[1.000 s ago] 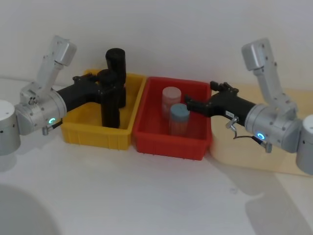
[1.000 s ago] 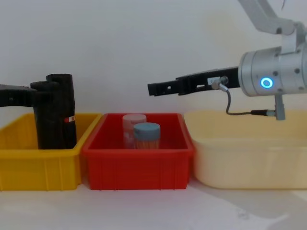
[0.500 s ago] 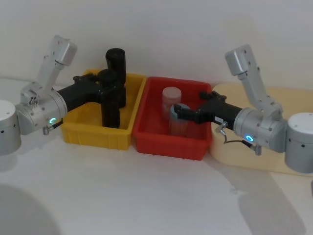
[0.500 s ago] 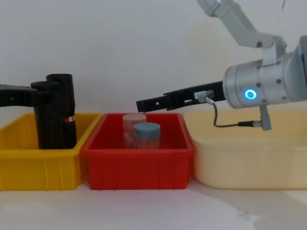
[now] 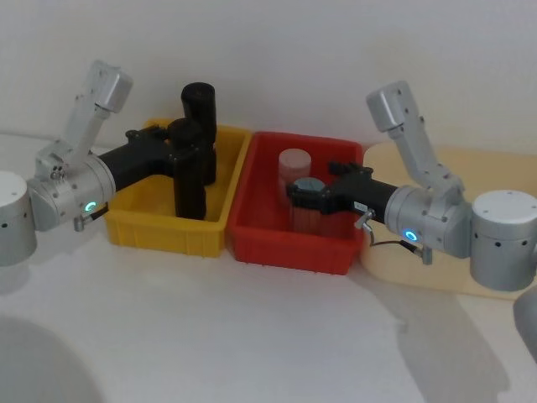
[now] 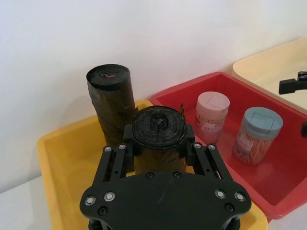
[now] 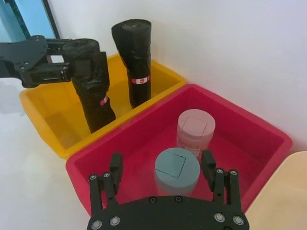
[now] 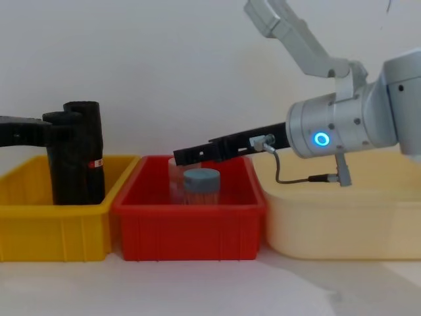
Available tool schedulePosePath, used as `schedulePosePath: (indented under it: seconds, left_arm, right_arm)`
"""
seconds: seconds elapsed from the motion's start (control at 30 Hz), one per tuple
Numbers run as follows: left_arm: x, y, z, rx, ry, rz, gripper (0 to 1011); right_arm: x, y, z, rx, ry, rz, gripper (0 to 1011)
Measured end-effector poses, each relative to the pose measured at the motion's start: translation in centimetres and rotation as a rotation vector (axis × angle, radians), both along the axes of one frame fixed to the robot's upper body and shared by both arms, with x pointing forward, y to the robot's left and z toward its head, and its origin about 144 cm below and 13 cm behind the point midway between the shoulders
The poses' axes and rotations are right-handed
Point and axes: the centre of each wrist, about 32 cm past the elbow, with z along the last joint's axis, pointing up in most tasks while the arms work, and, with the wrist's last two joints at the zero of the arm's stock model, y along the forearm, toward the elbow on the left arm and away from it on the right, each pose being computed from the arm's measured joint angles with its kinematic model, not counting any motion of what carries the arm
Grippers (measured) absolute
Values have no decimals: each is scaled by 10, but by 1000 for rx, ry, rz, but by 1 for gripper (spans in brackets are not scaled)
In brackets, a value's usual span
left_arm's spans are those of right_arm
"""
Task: Pick up the garbage bag with the one hand and transfer it to the other hand.
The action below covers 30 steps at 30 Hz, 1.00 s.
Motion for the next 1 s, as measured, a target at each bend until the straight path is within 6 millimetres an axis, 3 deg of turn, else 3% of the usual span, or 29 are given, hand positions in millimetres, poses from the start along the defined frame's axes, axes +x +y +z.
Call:
schedulePosePath:
  seconds: [1.0]
  left_arm:
    - [0,0,0,0,0,0,548]
  right_arm:
    - [19,8,-18,-31,17,-21,1001]
